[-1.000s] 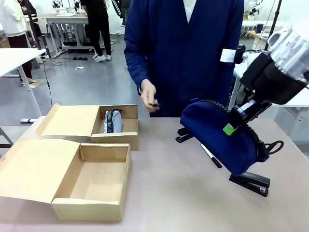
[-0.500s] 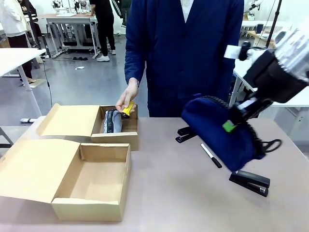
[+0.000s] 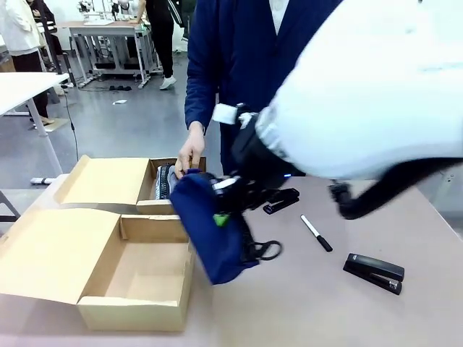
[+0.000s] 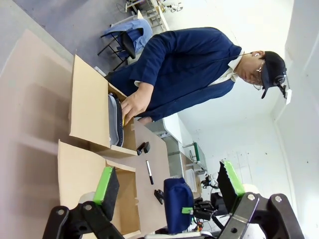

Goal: Place items inside the box.
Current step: Pick up a Pencil pouch or Stapler and place it inside the Mailer Box closest to the robot.

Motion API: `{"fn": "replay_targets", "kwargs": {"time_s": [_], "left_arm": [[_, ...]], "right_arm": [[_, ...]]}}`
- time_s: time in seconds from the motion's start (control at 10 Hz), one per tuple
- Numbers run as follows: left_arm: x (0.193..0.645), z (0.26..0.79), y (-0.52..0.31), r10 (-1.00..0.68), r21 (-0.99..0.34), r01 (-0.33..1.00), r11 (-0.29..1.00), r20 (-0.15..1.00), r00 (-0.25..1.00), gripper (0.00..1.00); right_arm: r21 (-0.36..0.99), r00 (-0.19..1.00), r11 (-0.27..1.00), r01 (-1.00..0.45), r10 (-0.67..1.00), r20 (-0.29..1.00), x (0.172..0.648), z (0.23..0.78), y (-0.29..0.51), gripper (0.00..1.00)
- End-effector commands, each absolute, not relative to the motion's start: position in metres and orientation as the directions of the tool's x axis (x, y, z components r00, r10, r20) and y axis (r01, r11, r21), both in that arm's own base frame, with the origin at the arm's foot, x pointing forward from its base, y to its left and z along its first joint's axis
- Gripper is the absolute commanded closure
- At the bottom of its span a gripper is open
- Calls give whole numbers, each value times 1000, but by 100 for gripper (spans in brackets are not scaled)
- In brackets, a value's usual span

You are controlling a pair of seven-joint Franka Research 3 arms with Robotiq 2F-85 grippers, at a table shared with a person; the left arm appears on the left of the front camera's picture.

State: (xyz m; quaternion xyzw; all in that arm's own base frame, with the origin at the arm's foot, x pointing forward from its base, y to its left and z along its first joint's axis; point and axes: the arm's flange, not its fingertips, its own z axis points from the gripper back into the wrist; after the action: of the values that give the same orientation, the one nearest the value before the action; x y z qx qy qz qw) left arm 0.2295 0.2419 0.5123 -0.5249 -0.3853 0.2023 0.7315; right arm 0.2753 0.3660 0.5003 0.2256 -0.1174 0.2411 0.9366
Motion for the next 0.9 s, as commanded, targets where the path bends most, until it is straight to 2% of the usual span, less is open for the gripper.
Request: {"fn": "replay_targets", "kwargs": {"time_s": [0.0,0.4,0.5,0.7,0.8], "left_arm": [[230,514,241,699,-919,138,369,373,610,0],[230,514,241,699,-919,138,369,373,610,0],[230,514,241,699,-919,138,369,373,610,0],[230,514,241,699,-919,138,369,373,610,0],[230,514,241,699,-919,138,369,373,610,0]], "right_arm": [[335,858,803,-493,383,343,266,511,339,91],[354,856,789,-502,394,336,274,505,354,91],[331,806,745,-579,459,375,272,506,376,91],[348,845,789,-506,374,382,263,509,435,91],[427,878,777,-463,337,339,264,507,463,91]]}}
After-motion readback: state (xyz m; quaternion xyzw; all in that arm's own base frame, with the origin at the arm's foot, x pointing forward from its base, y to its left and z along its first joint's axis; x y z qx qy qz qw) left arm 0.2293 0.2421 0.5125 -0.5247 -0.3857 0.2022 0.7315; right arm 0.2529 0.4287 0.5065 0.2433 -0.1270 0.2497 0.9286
